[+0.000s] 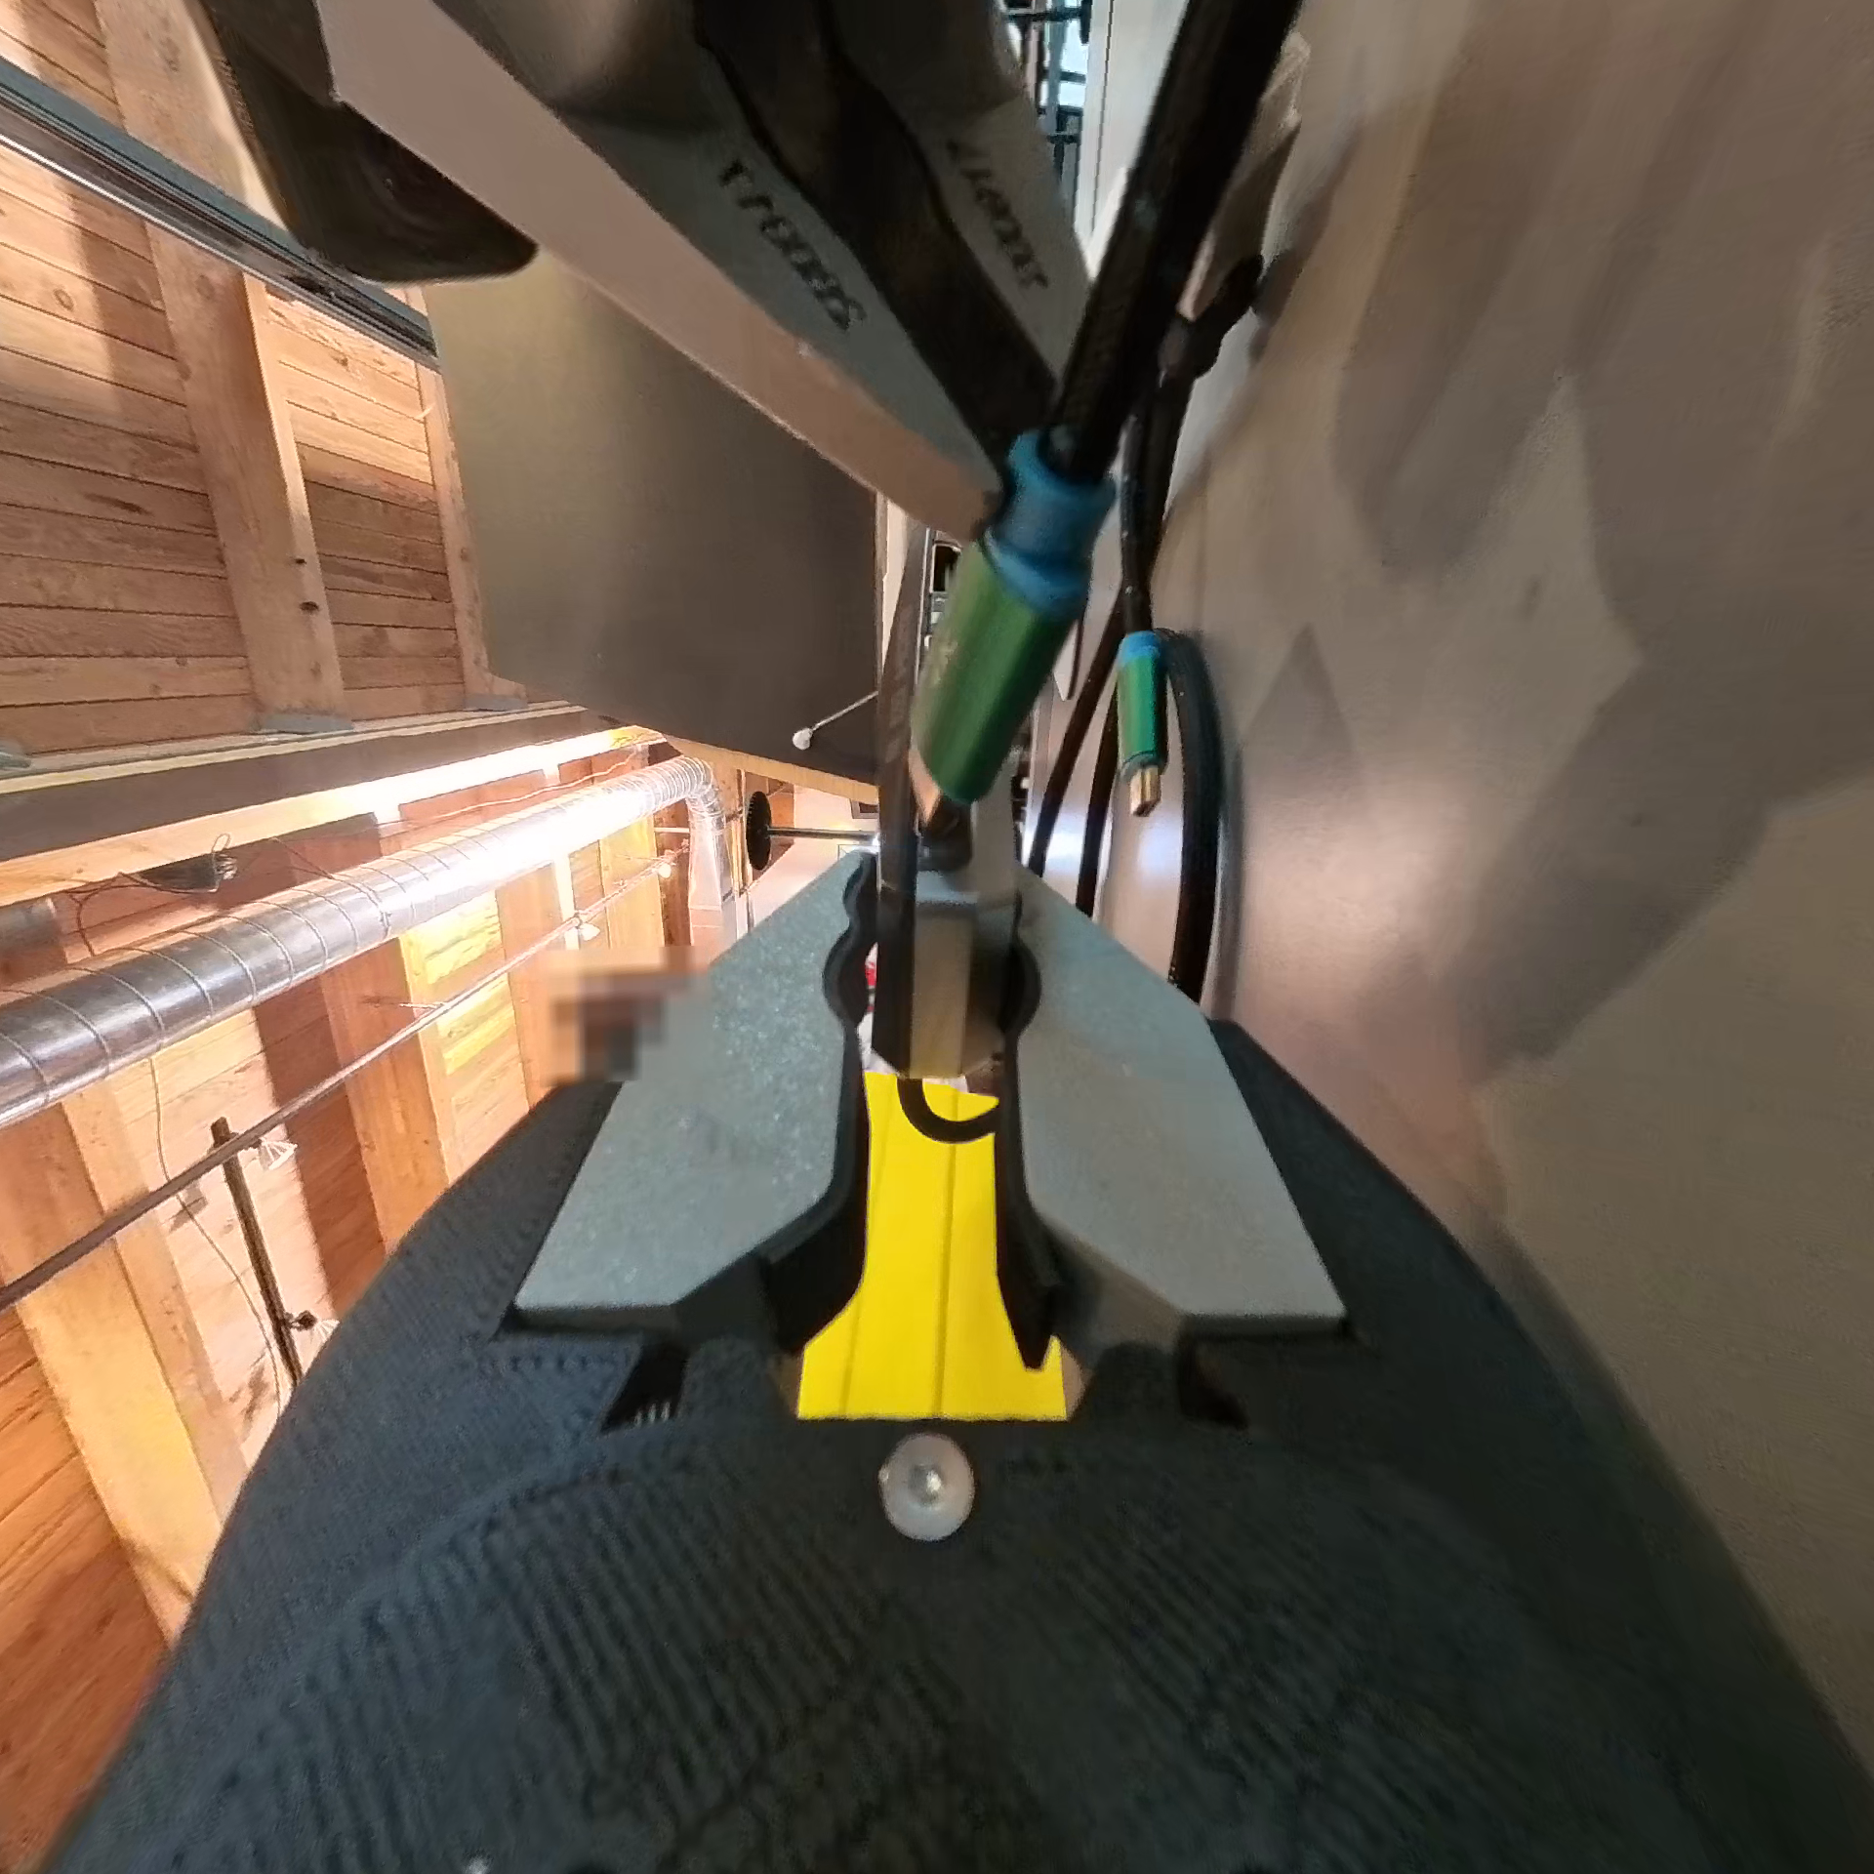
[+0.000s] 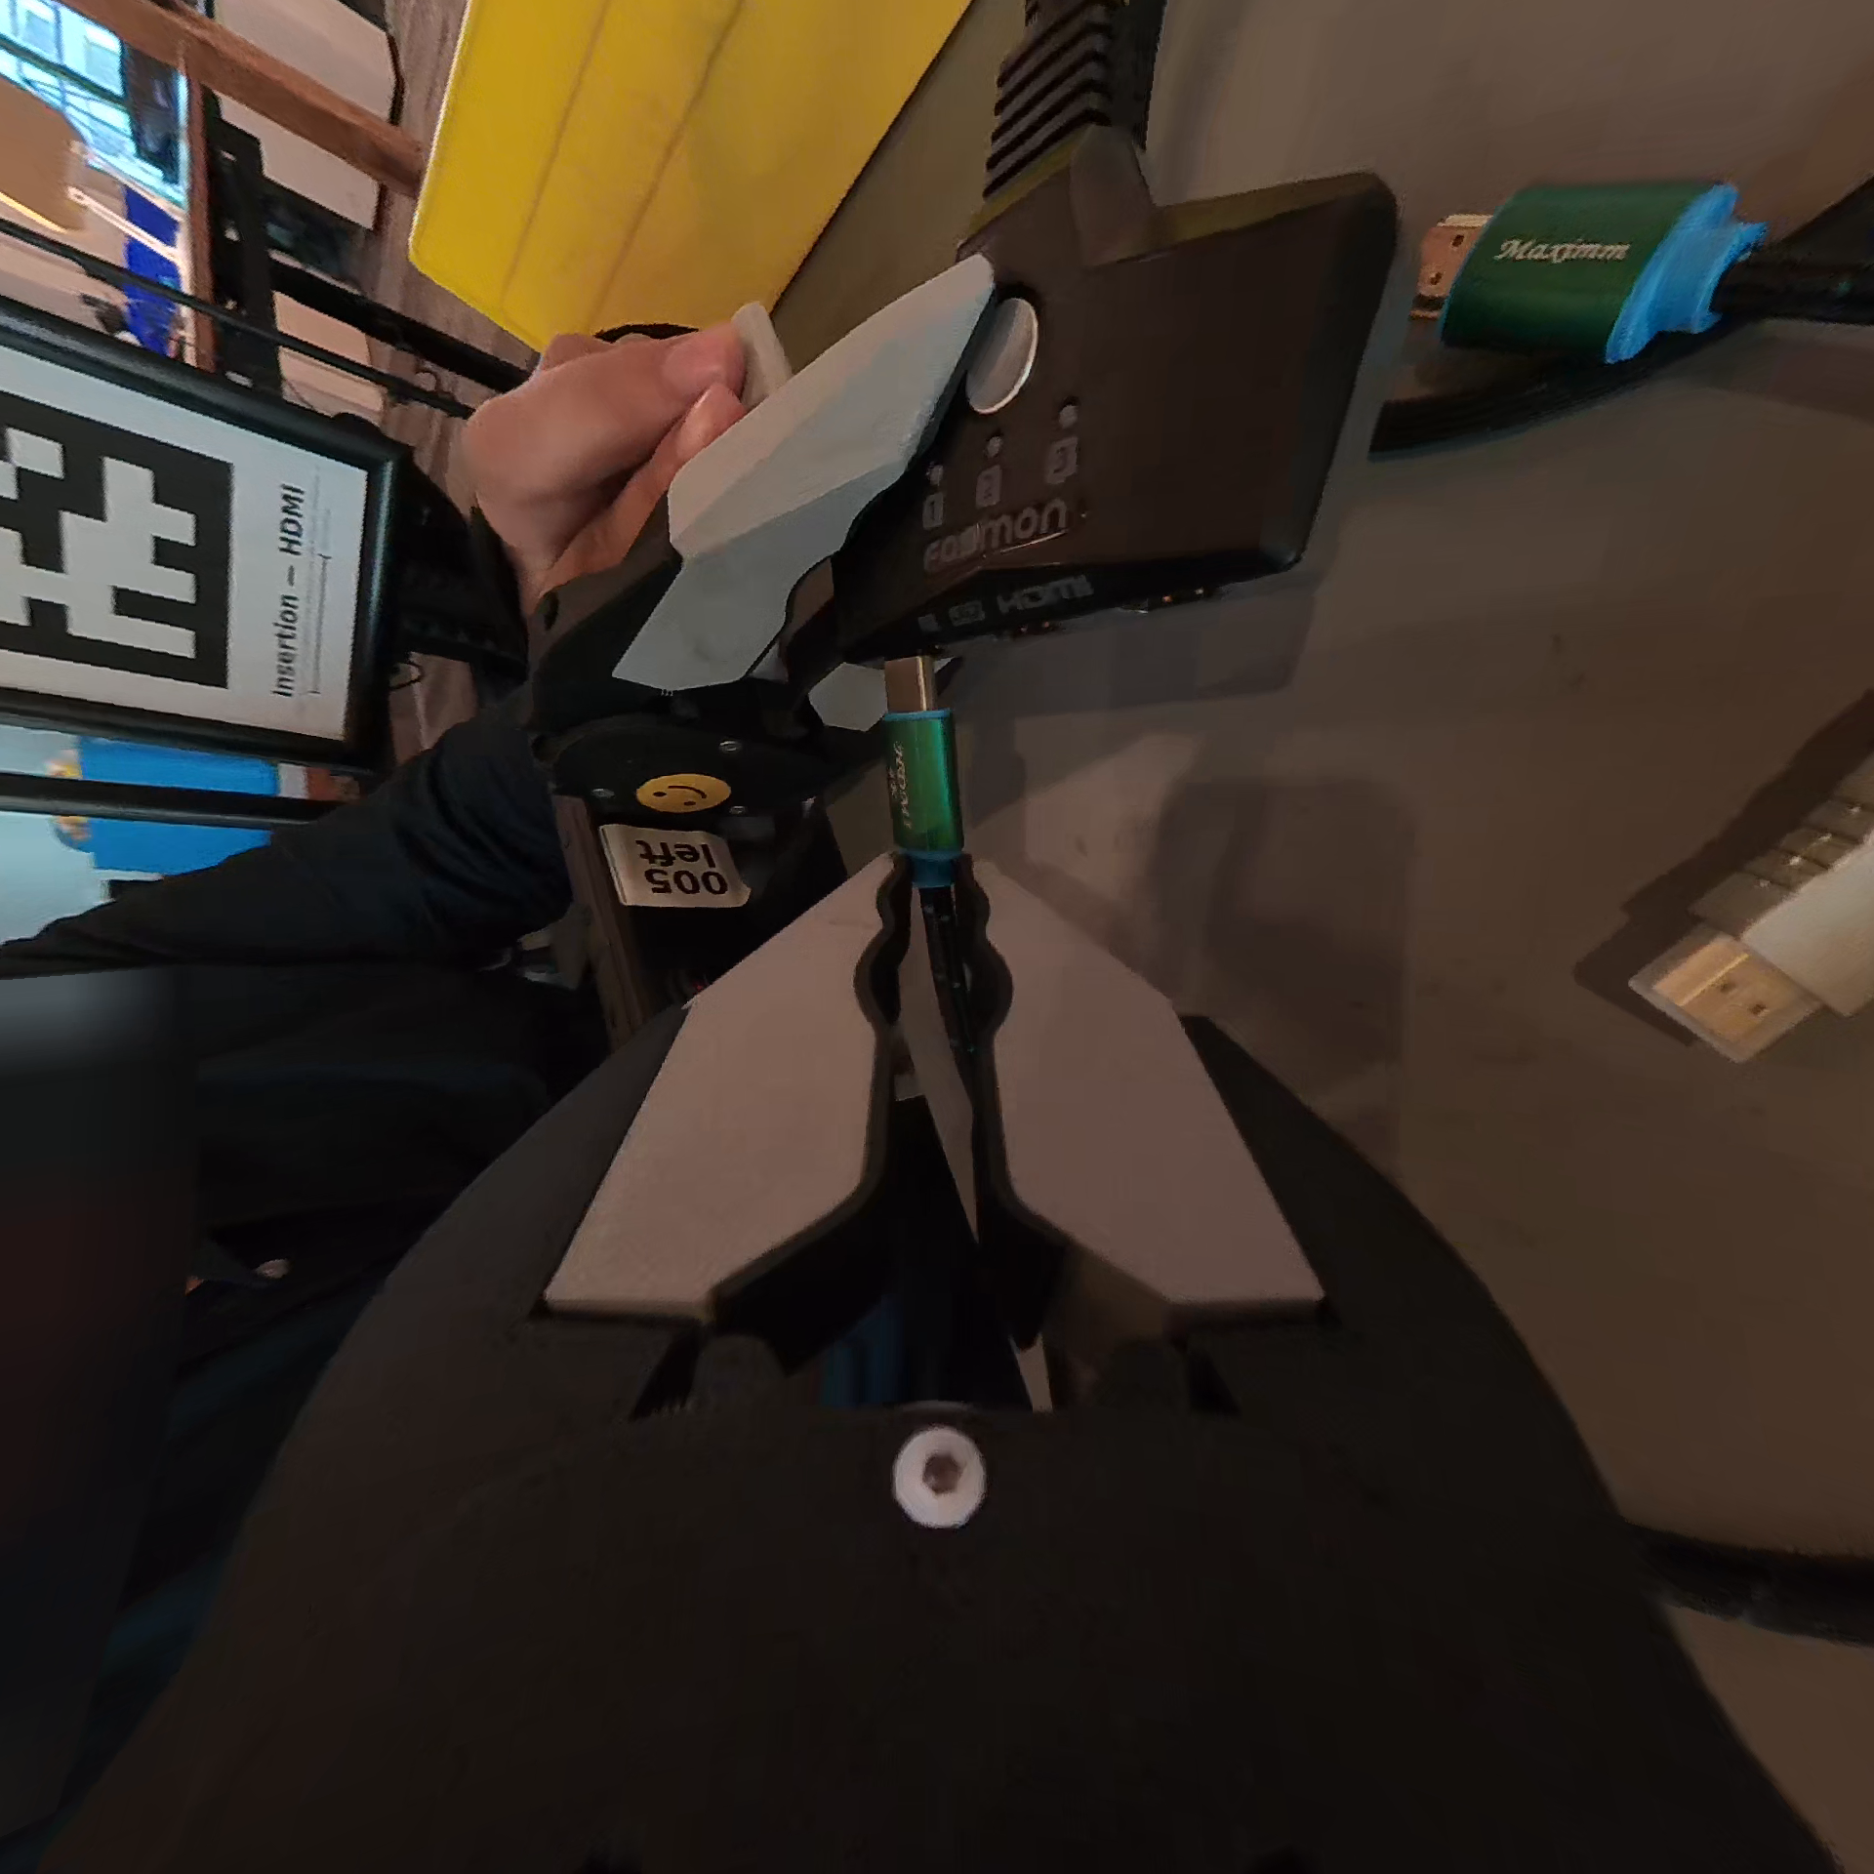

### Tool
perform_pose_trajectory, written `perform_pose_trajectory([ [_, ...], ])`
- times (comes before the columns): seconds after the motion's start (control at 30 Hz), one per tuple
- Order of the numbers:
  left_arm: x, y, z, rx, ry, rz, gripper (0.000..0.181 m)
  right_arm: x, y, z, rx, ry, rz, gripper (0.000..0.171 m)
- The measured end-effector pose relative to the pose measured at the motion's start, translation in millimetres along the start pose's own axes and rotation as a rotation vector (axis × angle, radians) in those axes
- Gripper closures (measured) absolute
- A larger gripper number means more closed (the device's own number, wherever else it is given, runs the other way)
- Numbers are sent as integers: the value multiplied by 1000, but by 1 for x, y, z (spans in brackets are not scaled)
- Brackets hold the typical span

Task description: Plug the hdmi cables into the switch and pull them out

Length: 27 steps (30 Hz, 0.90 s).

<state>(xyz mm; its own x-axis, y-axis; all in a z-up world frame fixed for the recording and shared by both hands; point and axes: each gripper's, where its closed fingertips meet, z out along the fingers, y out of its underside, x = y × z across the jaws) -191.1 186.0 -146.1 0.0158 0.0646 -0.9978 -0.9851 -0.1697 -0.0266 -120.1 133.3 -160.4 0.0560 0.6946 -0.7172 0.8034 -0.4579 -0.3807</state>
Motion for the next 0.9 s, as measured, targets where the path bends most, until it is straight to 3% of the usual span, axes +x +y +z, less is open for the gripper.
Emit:
perform_pose_trajectory([
  [0.2, 0, 3, 1, -17, 4, -3, 163, -1, -4, 1, -3, -13, 16, 165],
  [0.57, 15, 9, 6, -54, 92, -13, 163, 16, -10, 7, 172, 289, -227, 164],
  [0.77, 17, 10, 7, -56, 113, -39, 162, 25, -13, -9, 283, 450, -392, 142],
  [0.9, 18, 11, 7, -56, 116, -43, 162, 25, -7, -11, 305, 593, -567, 140],
])
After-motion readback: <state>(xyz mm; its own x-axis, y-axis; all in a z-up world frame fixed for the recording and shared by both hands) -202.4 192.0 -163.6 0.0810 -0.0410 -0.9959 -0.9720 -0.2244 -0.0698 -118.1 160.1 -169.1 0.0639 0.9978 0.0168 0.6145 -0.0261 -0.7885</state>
